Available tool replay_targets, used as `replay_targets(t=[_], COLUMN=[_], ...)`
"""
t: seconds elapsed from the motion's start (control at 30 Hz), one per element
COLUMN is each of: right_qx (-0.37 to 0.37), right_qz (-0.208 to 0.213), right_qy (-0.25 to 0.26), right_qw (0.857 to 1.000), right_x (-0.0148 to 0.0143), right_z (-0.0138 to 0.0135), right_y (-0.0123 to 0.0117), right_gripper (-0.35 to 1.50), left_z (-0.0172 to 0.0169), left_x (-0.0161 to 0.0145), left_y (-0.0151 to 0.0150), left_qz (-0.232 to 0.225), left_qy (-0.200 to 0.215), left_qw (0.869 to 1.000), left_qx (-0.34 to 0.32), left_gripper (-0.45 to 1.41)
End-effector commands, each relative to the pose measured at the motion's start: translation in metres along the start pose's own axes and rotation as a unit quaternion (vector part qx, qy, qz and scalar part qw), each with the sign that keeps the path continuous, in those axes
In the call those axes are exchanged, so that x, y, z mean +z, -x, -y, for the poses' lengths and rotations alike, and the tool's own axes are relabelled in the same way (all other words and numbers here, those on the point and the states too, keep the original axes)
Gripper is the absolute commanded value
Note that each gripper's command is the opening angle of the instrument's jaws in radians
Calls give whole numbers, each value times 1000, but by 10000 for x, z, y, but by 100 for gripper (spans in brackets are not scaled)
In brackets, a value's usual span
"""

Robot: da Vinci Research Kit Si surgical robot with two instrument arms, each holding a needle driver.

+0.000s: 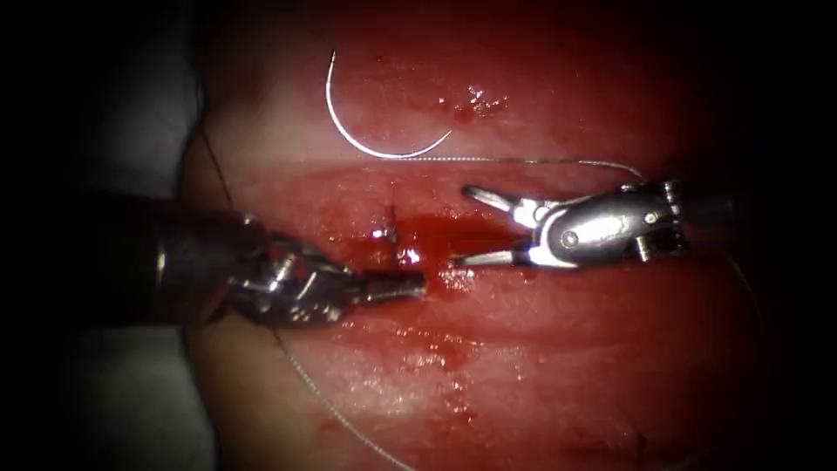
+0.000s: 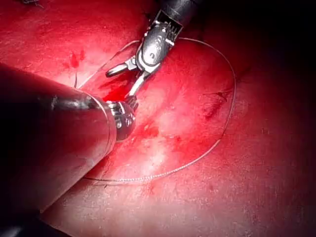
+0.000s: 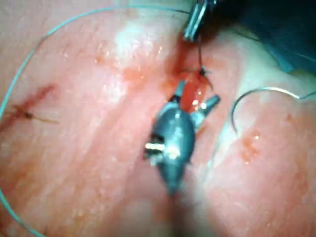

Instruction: Wound Closure

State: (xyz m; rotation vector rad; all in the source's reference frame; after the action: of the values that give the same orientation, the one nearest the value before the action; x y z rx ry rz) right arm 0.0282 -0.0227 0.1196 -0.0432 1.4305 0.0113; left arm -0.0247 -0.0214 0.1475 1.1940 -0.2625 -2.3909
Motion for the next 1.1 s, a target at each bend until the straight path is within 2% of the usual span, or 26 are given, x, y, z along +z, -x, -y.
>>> replay_targets(t=[0.03,0.17,0.3,0.6,0.8,1.1], right_qx=[-3,-8,-46,-61,-61,-68], right_qz=[-3,-15,-32,-28,-38,-46], right_qy=[-8,-20,-32,-33,-14,2], right_qw=[1000,1000,998,997,997,997], right_x=[28,43,63,70,79,88], right_z=[16,22,32,33,29,26], right_y=[5,8,13,24,20,-4], right_gripper=[118,116,115,113,111,111], left_z=[-9,-10,-9,-10,-11,-9], left_x=[6,5,5,4,6,6], left_y=[-2,-1,1,1,1,4], left_qz=[-2,-3,-5,-5,-6,-8], left_qy=[2,2,3,3,3,4], left_qw=[1000,1000,1000,1000,1000,1000], left_qx=[-3,-8,-10,-11,-15,-23], left_gripper=[-45,-45,-45,-45,-45,-45])
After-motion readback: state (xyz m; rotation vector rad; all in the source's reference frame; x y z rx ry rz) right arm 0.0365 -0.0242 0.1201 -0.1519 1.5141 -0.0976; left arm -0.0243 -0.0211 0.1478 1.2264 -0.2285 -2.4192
